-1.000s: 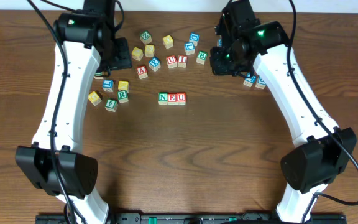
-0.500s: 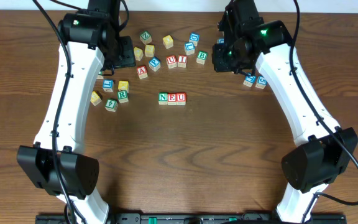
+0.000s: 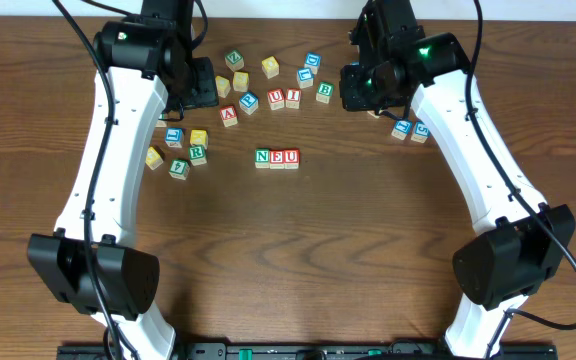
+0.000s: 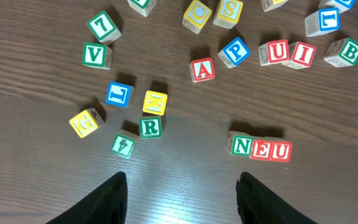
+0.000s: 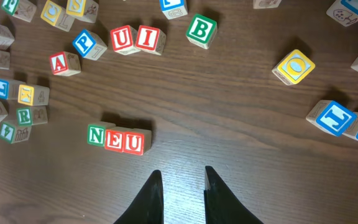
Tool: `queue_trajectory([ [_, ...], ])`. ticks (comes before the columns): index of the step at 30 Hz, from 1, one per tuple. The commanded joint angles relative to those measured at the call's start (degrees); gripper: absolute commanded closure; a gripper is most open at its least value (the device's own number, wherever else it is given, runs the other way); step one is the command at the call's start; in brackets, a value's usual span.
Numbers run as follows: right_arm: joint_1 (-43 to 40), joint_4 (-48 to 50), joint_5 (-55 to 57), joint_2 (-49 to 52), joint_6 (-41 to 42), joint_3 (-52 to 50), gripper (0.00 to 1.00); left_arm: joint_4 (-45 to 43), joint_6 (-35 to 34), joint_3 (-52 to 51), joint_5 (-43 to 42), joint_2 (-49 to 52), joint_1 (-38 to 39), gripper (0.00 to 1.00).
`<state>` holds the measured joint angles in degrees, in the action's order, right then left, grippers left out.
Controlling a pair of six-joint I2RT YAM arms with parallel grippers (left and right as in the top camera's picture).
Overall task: Spell out NEURIPS
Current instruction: 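Move the left gripper over the green R block near the left cluster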
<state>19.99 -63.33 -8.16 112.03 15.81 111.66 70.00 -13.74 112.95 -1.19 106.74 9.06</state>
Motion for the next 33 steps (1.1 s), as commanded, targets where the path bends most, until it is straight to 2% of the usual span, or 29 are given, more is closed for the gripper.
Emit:
queue_trajectory([
  [1, -0.2, 0.1, -0.4, 0.5, -0.4, 0.0, 0.83, -0.2, -0.6, -0.2, 0.1, 0.5, 0.0, 0.44],
  [33, 0.0, 0.9, -0.4, 0.5, -0.4, 0.0, 0.82, -2.4, -0.6, -0.2, 0.1, 0.5, 0.0, 0.44],
])
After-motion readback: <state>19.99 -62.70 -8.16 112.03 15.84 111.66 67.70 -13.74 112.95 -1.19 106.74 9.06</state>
